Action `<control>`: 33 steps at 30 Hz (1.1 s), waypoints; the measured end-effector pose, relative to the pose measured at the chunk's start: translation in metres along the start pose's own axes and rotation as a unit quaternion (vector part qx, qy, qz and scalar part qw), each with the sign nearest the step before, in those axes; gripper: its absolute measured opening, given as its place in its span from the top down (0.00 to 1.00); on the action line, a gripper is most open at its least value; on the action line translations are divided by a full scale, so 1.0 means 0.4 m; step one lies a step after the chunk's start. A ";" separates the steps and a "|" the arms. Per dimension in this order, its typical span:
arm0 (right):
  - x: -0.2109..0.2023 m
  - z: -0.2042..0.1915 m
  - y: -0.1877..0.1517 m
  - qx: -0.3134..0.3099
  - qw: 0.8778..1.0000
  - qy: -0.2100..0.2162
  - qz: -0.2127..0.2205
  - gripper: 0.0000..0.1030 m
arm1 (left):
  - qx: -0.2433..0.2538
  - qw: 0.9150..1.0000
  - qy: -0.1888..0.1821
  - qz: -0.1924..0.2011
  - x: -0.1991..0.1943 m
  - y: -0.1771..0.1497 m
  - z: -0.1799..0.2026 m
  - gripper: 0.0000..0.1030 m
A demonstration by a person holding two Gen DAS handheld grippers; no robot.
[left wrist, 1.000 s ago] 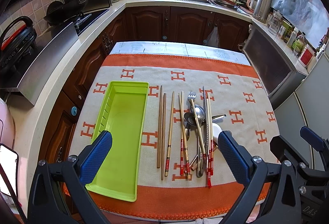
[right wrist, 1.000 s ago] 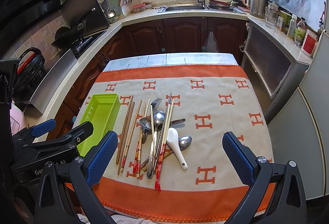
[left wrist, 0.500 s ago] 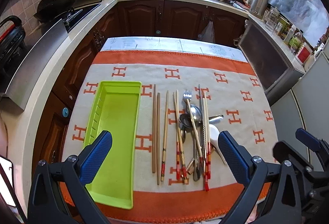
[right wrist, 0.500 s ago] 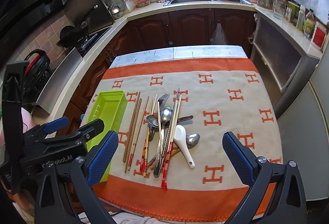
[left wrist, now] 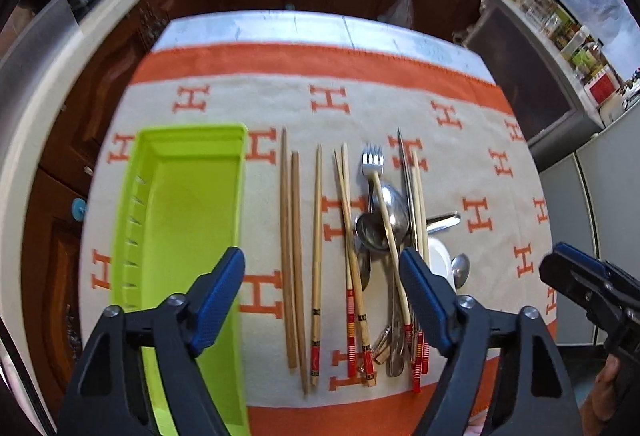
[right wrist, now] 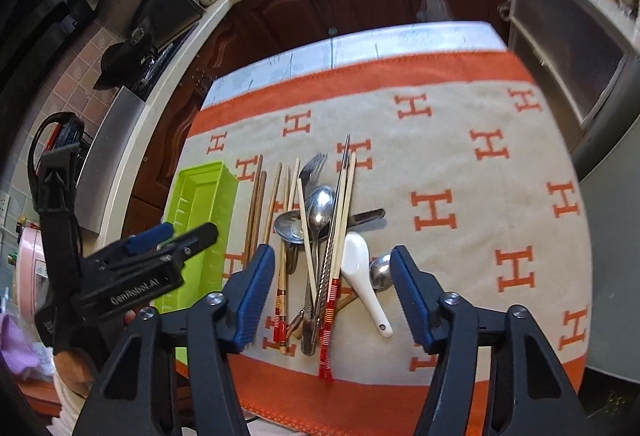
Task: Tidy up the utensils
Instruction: 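Grasp a plain wooden chopstick with the left tool while the right tool grasps a red-striped chopstick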
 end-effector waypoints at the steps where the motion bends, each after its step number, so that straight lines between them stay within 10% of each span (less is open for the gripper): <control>1: 0.024 0.004 0.000 0.002 1.000 0.004 -0.010 0.48 | 0.001 1.000 -0.002 -0.012 0.026 -0.015 0.004 0.31; 24: 0.425 0.034 0.034 0.048 0.992 0.028 -0.115 0.88 | -0.032 0.996 0.012 -0.080 0.211 -0.091 -0.081 0.89; 33: 0.447 0.023 0.044 0.031 0.994 0.009 -0.105 1.00 | -0.031 0.995 0.018 -0.092 0.217 -0.075 -0.093 0.90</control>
Point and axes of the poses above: each gripper's, at about its wrist camera, not at the fingertips, and x roughly the way its jaws point, z to its right, y to its top, the point moved 10 cm from there along x, roughly the way its jaws point, and after that the axes turned 4 degrees about x, right-handed, at the moved point
